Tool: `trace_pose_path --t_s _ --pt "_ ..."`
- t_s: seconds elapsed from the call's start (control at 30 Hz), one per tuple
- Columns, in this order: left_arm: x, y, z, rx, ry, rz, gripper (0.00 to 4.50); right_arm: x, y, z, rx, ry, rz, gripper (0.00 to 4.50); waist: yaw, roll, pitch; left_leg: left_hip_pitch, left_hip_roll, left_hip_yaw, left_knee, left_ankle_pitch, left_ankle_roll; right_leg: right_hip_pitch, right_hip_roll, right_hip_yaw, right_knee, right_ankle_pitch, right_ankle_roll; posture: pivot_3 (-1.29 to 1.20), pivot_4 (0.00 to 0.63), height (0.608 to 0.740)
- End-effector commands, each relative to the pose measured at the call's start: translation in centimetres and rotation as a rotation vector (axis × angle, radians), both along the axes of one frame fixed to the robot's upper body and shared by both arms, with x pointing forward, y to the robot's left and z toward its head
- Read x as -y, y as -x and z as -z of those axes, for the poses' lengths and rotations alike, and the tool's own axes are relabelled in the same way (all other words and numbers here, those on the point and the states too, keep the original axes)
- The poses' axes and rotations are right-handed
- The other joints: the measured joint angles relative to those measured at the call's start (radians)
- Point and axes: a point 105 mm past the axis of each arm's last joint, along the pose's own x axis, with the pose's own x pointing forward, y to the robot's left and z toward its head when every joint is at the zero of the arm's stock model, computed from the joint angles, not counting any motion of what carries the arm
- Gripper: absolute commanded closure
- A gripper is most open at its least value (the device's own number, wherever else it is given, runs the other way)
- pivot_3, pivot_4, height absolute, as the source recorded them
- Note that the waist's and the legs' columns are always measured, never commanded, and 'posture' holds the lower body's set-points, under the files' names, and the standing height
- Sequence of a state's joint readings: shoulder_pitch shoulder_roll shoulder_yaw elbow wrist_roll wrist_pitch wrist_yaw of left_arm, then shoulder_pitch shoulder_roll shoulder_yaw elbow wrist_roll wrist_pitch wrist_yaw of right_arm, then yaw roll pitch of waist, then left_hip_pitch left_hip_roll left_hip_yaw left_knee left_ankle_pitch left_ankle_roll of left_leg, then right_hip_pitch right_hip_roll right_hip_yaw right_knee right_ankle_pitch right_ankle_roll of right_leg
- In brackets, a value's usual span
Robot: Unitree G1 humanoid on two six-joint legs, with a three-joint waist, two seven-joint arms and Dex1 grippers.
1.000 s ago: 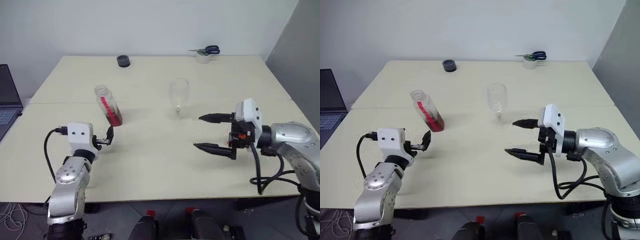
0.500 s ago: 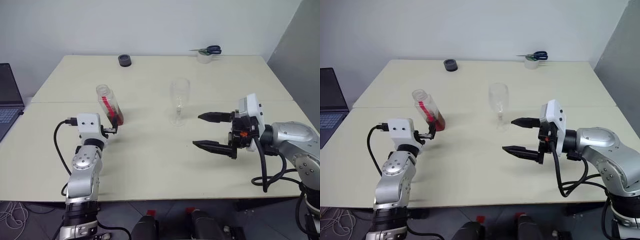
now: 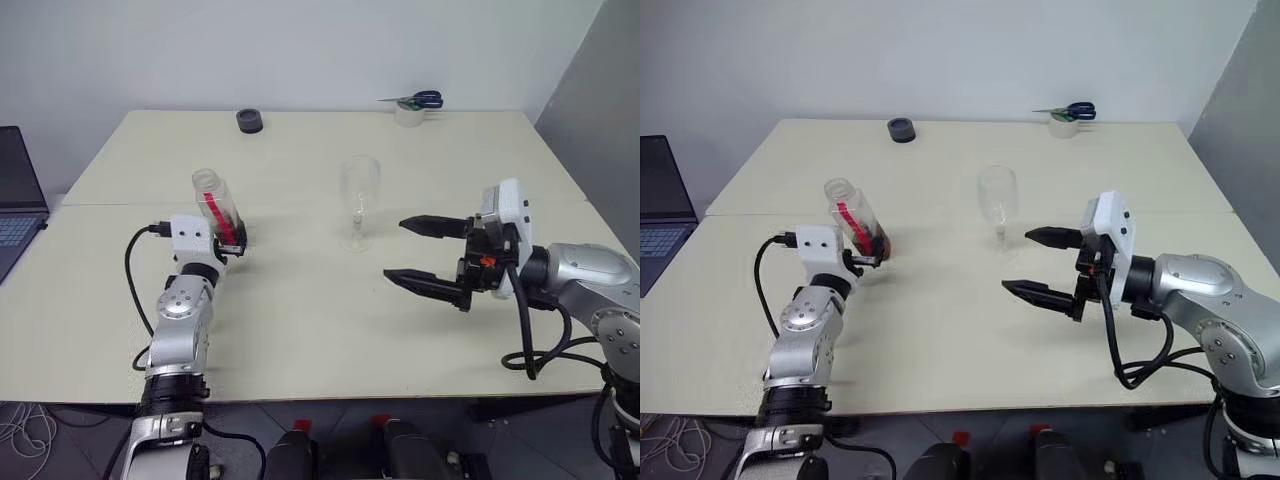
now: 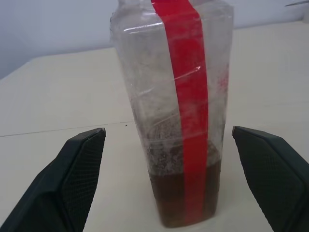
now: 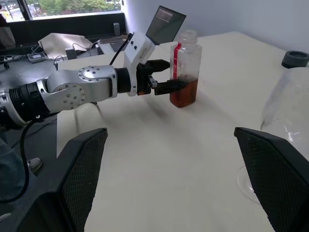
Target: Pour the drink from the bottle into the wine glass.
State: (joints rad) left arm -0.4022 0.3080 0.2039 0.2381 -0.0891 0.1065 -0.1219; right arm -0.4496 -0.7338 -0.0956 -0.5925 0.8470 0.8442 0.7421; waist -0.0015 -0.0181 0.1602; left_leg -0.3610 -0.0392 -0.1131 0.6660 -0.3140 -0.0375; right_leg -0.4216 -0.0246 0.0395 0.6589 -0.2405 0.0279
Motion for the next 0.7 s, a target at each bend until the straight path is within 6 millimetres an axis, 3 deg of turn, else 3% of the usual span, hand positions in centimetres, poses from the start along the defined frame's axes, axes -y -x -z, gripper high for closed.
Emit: trace_pose_path --t_s 0.03,0.33,0.43,0.6,0.7 --pt "-0.2 -1.0 -0.9 0.048 -0.023 -0.003 0.00 -0.4 0.7 -1.2 0.044 -0.005 -0.011 0.02 0.000 0.000 0.000 0.000 0.000 0.000 0.000 0.000 0.000 0.000 0.000 0.000 0.000 0.000 0.000 0.00 0.150 0.740" --pt "-0.6 -3.5 -0.7 0.065 -0.022 -0.015 0.00 0.0 0.6 -1.5 0.039 -0.008 0.035 0.02 -0.001 -0.001 0.000 -0.001 0.000 0.000 0.000 0.000 0.000 -0.001 0.000 0.000 0.000 0.000 0.000 0.00 0.150 0.740" --pt "-0.5 -3.7 -0.6 0.068 -0.022 -0.004 0.57 0.2 0.6 -1.4 0.035 -0.010 0.052 0.00 0.000 -0.001 0.000 -0.001 0.000 0.000 0.000 0.000 0.000 -0.001 -0.001 0.000 0.000 0.000 0.000 0.00 0.150 0.740" --pt "-0.5 -3.8 -0.1 0.063 -0.014 0.001 2.13 0.4 0.6 -1.3 0.033 -0.017 0.068 0.00 -0.001 -0.001 0.000 -0.001 0.000 0.000 0.000 0.000 0.000 -0.002 -0.001 0.000 0.000 0.000 0.000 0.00 0.150 0.740" --pt "-0.5 -3.7 0.3 0.054 -0.013 -0.001 2.78 0.5 0.5 -1.2 0.031 -0.022 0.078 0.00 -0.001 -0.001 0.000 -0.001 0.000 0.000 0.000 0.000 0.000 -0.002 -0.001 0.000 0.000 0.000 0.000 0.00 0.150 0.740"
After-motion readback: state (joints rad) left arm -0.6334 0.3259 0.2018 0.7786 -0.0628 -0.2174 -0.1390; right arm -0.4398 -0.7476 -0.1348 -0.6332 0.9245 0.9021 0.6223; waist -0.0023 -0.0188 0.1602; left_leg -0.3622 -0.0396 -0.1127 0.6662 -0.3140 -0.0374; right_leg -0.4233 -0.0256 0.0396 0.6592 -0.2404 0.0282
